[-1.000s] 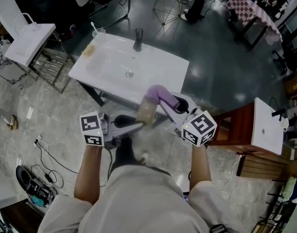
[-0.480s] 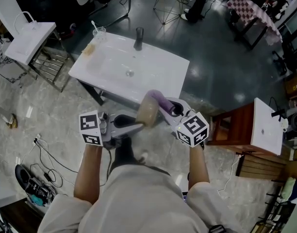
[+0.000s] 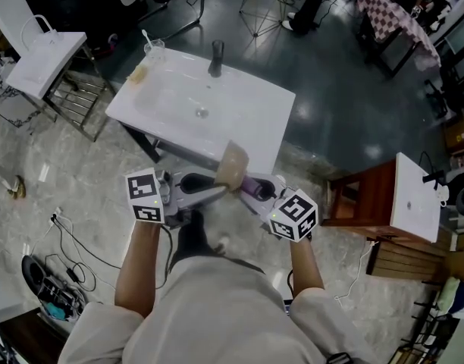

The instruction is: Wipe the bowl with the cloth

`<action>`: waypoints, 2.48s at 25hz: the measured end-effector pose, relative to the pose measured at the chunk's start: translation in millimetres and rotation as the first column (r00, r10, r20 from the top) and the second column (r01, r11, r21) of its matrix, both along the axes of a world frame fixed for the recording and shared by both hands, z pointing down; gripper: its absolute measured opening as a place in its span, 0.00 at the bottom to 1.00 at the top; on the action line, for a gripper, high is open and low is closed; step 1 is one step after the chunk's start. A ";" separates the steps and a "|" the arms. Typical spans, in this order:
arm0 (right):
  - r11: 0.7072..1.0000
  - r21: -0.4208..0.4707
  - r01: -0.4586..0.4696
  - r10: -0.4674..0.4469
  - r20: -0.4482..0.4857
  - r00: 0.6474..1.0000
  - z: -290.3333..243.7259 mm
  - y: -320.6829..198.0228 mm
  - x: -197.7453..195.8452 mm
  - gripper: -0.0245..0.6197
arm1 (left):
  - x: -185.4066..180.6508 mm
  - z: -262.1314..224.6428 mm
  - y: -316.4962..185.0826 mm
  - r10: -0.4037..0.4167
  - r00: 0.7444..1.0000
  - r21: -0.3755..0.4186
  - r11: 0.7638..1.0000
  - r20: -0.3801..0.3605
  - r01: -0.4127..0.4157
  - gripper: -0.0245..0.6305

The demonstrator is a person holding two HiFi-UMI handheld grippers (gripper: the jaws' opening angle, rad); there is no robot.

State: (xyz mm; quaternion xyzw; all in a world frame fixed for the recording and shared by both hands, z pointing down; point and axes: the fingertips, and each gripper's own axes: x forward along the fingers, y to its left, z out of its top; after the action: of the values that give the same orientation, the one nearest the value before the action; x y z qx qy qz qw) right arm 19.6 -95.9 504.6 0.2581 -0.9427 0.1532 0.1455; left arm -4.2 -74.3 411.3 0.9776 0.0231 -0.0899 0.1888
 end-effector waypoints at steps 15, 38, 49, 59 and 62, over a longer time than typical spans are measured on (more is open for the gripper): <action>0.995 0.001 0.104 -0.102 0.165 0.981 -37.0 40.0 5.4 0.20 | 2.4 44.2 -10.8 -0.031 0.989 -0.041 0.998 0.146 0.037 0.05; 0.986 0.117 -0.121 0.112 0.082 0.990 -61.3 -27.3 26.4 0.20 | 1.2 47.4 9.5 -0.003 0.990 -0.078 0.997 0.143 0.014 0.05; 0.967 0.051 -0.250 0.251 -0.021 0.968 -30.0 -38.0 50.1 0.20 | -3.2 37.2 5.1 -0.026 0.996 -0.093 0.995 0.080 0.034 0.05; 0.983 0.019 -0.181 0.181 -0.087 0.980 -9.4 -17.2 30.9 0.20 | -17.2 34.5 -24.5 -0.182 0.983 -0.194 0.965 -0.020 0.175 0.05; 0.991 0.007 -0.136 0.136 -0.096 0.986 -6.5 -9.2 21.3 0.20 | -21.9 37.5 -31.5 -0.210 0.978 -0.203 0.958 -0.010 0.204 0.05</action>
State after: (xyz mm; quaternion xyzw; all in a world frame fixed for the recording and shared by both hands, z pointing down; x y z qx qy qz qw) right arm 40.9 -105.1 498.1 0.3287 -0.9149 0.1501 0.1801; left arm -26.1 -105.8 448.8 0.9490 -0.0855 -0.1266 0.2759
